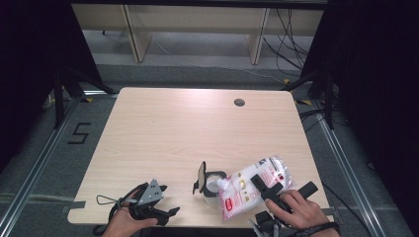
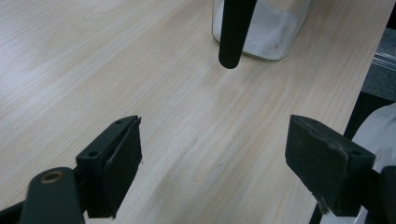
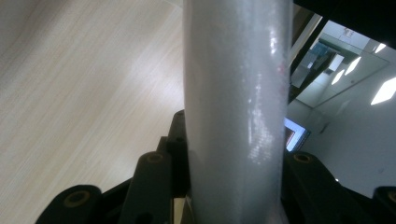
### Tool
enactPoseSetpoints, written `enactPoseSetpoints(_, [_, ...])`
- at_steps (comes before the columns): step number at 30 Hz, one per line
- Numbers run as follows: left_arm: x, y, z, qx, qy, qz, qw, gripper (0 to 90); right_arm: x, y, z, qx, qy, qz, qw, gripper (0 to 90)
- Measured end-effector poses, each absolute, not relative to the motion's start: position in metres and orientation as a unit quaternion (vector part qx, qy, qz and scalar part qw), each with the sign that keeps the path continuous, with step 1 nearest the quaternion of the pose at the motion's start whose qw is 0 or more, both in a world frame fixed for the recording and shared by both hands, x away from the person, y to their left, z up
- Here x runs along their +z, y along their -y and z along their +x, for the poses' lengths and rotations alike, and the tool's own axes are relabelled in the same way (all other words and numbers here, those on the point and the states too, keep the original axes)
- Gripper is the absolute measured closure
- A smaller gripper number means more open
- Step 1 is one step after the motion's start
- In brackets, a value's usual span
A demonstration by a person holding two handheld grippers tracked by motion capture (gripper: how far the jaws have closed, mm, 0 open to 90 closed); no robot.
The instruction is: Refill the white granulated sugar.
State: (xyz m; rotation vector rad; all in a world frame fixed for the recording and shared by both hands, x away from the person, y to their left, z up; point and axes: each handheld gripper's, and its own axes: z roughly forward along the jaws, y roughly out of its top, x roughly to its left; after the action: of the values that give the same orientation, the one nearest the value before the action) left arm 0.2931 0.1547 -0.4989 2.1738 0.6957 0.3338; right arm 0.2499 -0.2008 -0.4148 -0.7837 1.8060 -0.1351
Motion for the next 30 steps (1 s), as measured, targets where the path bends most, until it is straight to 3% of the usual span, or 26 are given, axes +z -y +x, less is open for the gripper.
enactPoseSetpoints(30, [-0.4989,-0.1553,0.2937,0.132,-0.275,0.862,0.404,18.3,-0.4144,0.2006,0.2481,-0.062,-0.767,-0.322,0.551,67.0])
